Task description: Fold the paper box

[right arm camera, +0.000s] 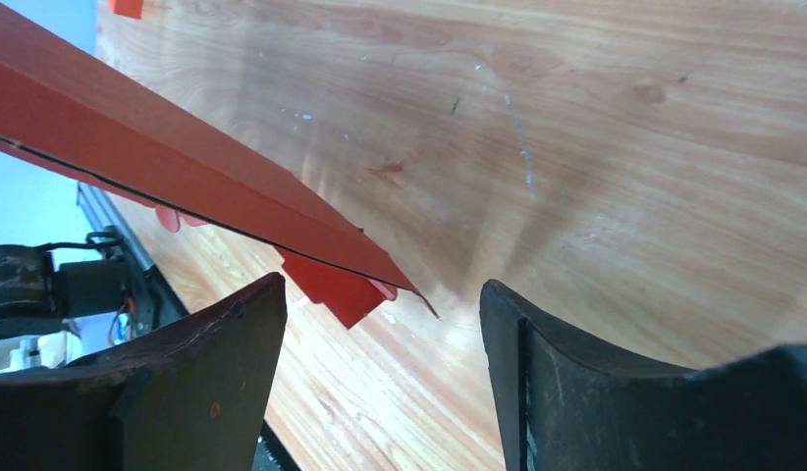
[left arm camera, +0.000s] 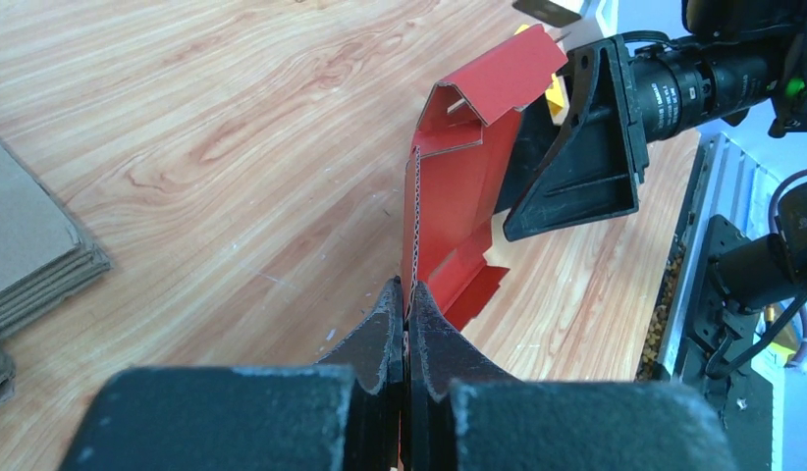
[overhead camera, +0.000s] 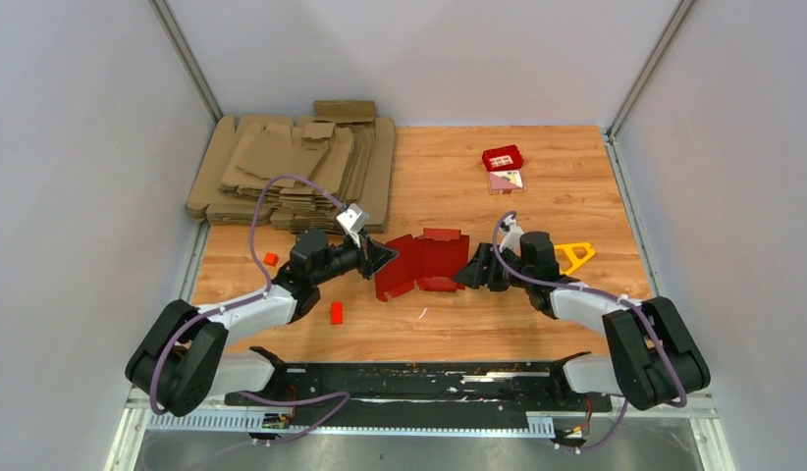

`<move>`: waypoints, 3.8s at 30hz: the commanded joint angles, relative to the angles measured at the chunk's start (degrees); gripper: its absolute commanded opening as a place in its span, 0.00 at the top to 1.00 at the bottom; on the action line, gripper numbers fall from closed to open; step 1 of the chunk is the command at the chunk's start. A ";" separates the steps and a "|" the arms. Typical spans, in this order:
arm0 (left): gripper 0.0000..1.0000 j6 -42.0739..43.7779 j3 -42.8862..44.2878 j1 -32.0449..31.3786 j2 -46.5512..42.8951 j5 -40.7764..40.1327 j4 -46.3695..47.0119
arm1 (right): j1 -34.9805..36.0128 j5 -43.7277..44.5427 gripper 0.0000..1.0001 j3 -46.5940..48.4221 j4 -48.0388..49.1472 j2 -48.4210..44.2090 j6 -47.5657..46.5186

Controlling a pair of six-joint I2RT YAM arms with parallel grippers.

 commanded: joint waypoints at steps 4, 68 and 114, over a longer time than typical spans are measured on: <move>1.00 -1.59 -0.82 -0.07 -1.26 0.91 4.83 | -0.27 -5.46 0.29 0.46 5.92 1.65 3.74; 1.00 -0.62 -2.19 -1.99 -4.10 -1.57 5.49 | -0.18 2.93 0.49 8.53 -20.46 -3.53 -5.23; 1.00 -5.51 -2.19 -0.86 -6.05 3.09 8.88 | -0.18 0.78 0.83 1.03 -16.83 -20.13 -7.60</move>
